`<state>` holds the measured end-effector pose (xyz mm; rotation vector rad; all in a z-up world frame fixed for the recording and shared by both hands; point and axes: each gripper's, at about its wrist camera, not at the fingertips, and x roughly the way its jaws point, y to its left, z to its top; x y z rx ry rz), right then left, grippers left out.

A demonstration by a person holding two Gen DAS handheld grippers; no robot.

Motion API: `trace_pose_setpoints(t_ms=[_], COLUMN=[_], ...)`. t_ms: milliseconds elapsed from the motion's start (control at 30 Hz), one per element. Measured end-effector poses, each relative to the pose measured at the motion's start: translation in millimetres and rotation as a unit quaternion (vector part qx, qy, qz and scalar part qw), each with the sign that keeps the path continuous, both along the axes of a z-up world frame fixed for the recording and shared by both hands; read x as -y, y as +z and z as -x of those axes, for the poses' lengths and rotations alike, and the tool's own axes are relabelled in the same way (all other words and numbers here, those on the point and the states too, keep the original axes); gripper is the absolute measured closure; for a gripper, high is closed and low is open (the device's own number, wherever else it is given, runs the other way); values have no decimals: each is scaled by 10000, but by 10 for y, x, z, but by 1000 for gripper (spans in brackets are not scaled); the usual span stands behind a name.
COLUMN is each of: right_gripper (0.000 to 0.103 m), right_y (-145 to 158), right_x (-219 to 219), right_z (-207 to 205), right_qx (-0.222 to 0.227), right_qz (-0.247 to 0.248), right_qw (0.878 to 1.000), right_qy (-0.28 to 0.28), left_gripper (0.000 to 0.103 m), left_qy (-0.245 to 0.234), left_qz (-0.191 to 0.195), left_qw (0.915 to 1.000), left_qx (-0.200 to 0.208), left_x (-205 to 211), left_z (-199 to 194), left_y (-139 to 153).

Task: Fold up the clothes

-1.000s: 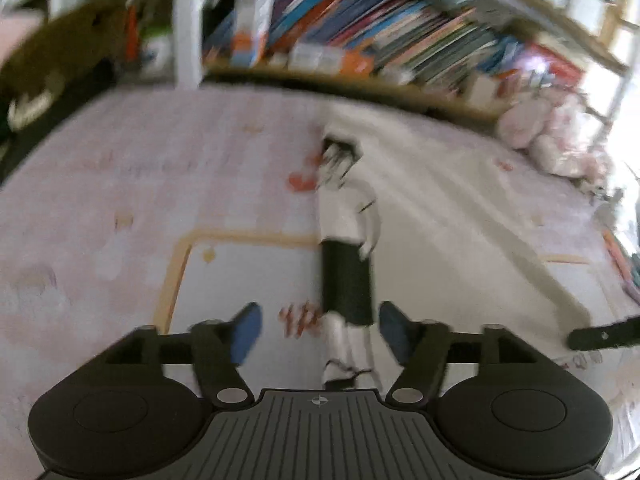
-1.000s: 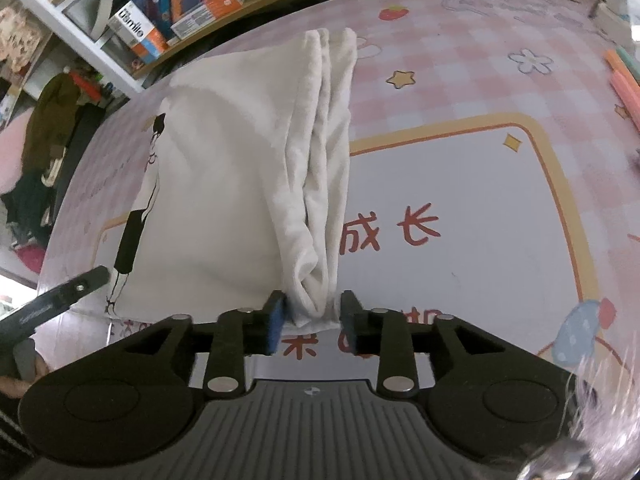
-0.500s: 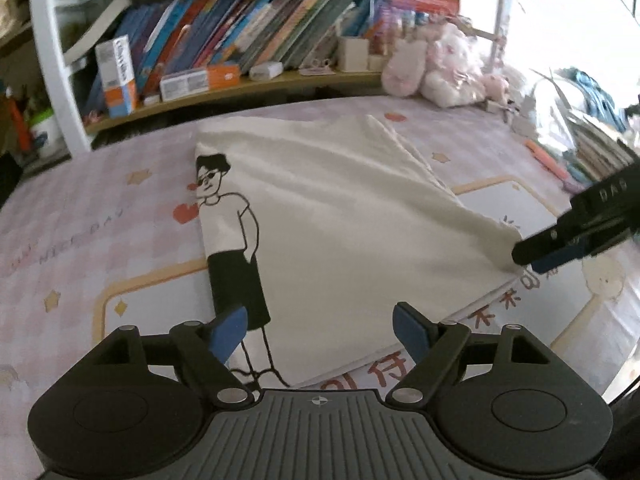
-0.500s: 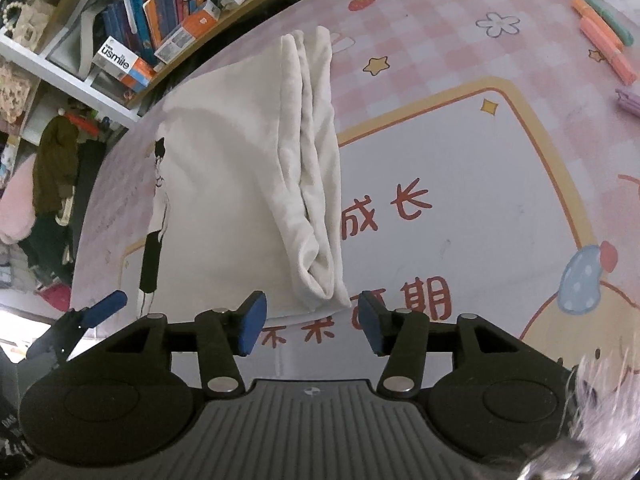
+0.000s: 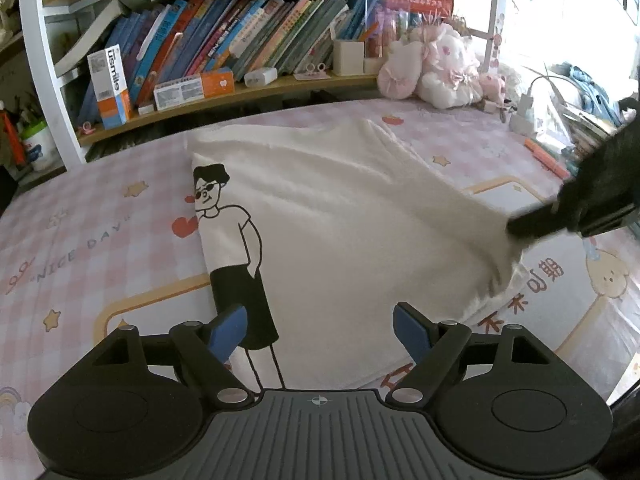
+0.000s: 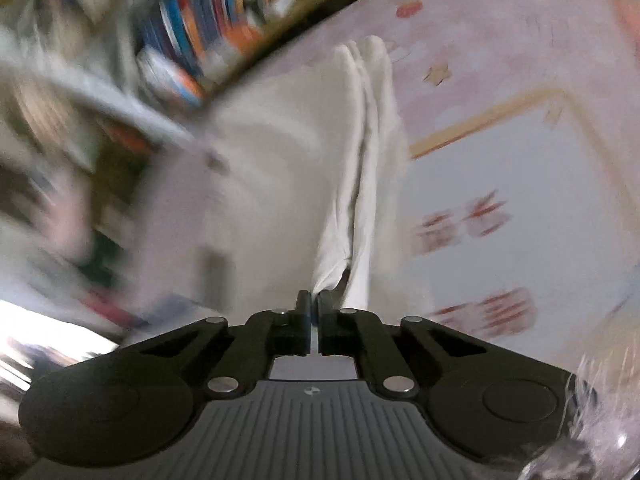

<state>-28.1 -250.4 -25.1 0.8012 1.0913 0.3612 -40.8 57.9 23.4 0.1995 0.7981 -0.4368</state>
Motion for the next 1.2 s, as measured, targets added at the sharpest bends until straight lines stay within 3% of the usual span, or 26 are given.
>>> trace_pose_setpoints(t_ms=[33, 67, 133, 233, 433, 567, 733, 900, 1000, 1200], right_gripper=[100, 100, 100, 100, 97, 86, 86, 87, 89, 98], right_y=[-64, -166, -357, -381, -128, -54, 135, 233, 123, -72], right_x=[92, 158, 219, 220, 24, -7, -121, -348, -476, -250], right_z=[3, 0, -1, 12, 35, 32, 64, 53, -2, 1], right_qx=[-147, -355, -659, -576, -117, 72, 590, 1145, 995, 412], right_qz=[-306, -302, 42, 82, 1090, 1646, 2064, 2063, 2230, 2051], right_qw=[9991, 9980, 9960, 9964, 9935, 9859, 9762, 9716, 9686, 9777], right_qy=[-234, -429, -607, -624, -290, -277, -294, 164, 465, 154], left_gripper=[20, 20, 20, 20, 20, 19, 19, 18, 16, 14], left_qy=[13, 29, 59, 100, 49, 4, -24, -65, -78, -71], left_qz=[3, -1, -48, -116, -154, -190, -180, -169, -157, -138], left_qw=[10000, 9999, 9997, 9993, 9987, 9984, 9984, 9981, 9980, 9974], left_qx=[-61, -123, -233, -342, -476, -525, -531, -592, -610, -703], left_x=[-9, -17, -32, -58, -90, -96, -117, -123, -132, -177], left_z=[-16, -33, -62, -105, -146, -159, -171, -199, -210, -218], left_y=[-22, -43, -78, -123, -179, -205, -207, -242, -253, -288])
